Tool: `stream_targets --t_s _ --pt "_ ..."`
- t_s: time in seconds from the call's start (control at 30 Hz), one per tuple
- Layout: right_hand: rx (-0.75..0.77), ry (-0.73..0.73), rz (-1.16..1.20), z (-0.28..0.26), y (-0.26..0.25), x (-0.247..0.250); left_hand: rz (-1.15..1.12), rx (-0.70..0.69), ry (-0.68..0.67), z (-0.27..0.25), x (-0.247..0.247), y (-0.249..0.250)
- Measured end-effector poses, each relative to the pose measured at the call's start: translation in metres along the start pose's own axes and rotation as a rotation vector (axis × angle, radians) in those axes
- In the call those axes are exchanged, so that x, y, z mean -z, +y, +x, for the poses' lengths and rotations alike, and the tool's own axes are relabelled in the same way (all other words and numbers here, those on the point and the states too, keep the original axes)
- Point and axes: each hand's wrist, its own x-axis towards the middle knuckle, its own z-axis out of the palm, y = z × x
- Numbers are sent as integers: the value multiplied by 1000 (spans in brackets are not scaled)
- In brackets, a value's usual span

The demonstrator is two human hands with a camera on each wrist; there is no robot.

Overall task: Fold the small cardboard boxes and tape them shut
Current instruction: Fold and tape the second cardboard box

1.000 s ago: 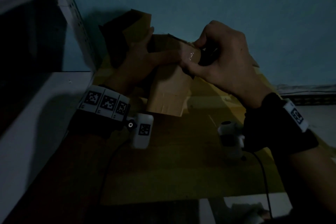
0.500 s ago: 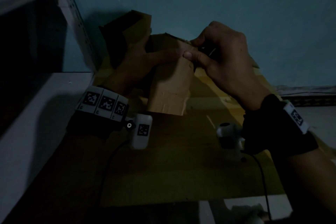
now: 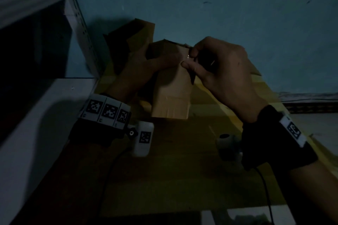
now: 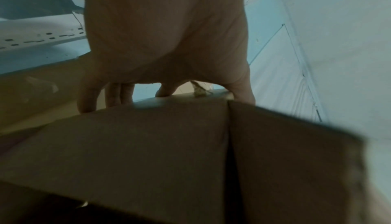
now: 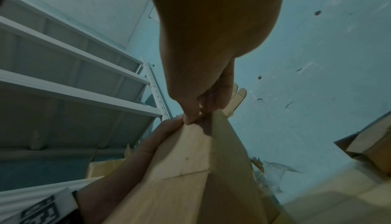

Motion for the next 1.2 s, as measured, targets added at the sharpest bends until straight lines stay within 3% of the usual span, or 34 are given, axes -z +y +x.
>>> stream_targets --t_s 0.67,0.97,1.2 --pt "-161 36 -23 1 -6 -3 46 5 26 1 -5 1" --pt "-334 18 233 2 -7 -7 63 -17 47 0 -7 0" --pt "-513 98 481 2 -7 -1 184 -38 140 5 -12 -7"
